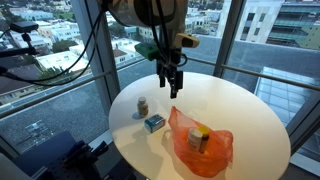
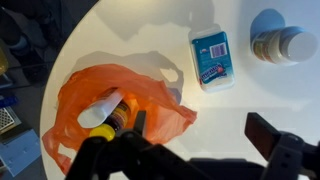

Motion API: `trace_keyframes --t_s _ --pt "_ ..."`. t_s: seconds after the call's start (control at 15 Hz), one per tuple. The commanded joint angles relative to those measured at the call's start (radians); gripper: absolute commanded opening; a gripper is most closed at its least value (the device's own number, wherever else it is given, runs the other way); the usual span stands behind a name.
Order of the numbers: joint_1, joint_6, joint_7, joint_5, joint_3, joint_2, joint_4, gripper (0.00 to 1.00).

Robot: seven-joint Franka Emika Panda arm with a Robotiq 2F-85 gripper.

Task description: Move the lotion bottle from the plastic to the table

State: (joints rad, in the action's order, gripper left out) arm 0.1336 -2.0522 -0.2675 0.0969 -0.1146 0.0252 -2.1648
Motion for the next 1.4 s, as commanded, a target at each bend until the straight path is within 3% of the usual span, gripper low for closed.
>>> trace_keyframes --t_s 0.0,0.93,1.33 --pt "0.011 -0.01 0.026 -0.004 -0.017 -0.014 0.016 1.0" --pt "0.066 -0.056 0.062 -0.012 -0.097 -0.232 0.135 1.0" --pt "0.068 -0.067 0.038 0.005 -0.121 -0.268 0.142 1.0"
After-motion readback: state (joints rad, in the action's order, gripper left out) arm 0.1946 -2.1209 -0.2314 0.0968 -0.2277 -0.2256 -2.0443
